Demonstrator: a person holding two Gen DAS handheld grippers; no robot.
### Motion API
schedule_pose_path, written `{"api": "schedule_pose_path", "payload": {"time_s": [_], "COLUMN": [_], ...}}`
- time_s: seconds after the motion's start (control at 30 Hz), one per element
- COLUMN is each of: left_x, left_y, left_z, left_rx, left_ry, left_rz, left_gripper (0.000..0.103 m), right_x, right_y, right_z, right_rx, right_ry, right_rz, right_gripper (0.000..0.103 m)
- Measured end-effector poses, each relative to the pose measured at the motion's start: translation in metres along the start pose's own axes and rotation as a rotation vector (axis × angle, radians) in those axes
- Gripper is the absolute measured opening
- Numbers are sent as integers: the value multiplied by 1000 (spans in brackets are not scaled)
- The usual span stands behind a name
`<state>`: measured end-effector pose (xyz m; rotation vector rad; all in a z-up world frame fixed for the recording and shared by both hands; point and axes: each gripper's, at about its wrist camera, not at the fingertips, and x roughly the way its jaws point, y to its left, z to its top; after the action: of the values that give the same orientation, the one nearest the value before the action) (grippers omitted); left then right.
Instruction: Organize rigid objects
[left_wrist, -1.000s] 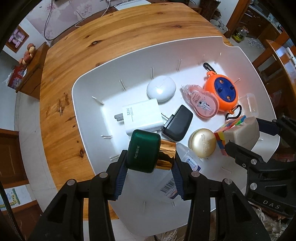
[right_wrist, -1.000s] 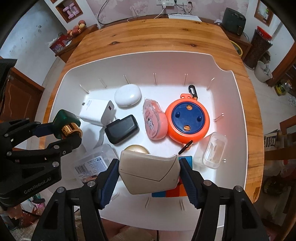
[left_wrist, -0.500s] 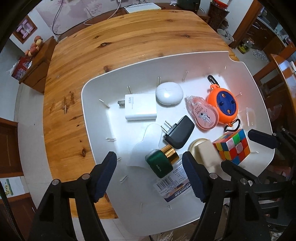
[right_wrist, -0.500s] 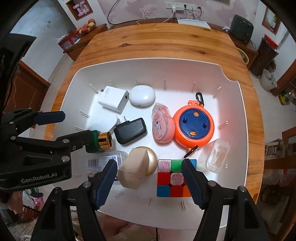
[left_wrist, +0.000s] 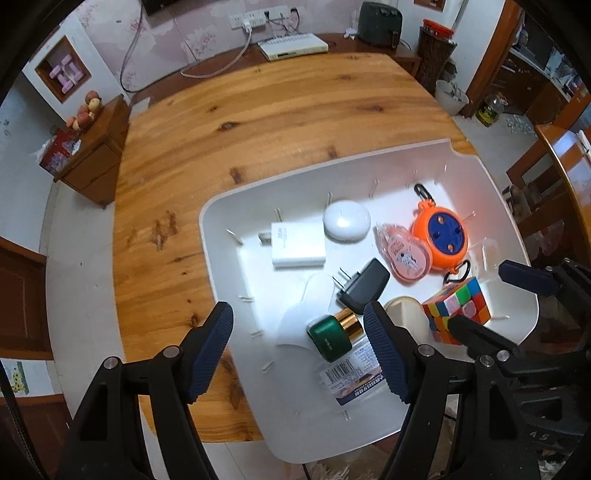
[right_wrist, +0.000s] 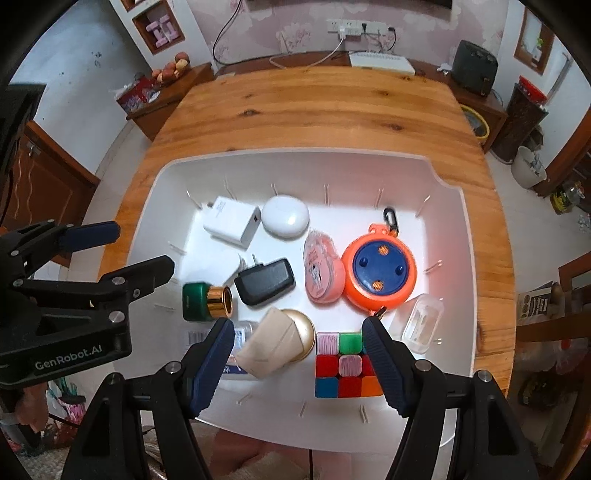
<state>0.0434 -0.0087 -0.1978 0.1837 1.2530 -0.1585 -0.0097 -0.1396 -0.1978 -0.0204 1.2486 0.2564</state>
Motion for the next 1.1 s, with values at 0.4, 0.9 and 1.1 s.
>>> {"api": "schedule_pose_path", "payload": {"time_s": [0.4,0.9,1.1], "left_x": [-74,-141,-150], "left_y": [29,30,25], "left_z": [5,-8,-12], "left_rx": [-103,-162,-192], "left_ry": [-126,-297,-322], "left_rz": [-28,15,41], "left_gripper": [76,77,77], "right_x": [-83,-181,-188], "right_y": [9,51,57], "right_z": [11,-4,-5], "right_rx": [59,26,-18], "right_ry": [-193,-475,-496], "right_rz": [-4,-120,-112], "right_gripper": [72,81,81]}}
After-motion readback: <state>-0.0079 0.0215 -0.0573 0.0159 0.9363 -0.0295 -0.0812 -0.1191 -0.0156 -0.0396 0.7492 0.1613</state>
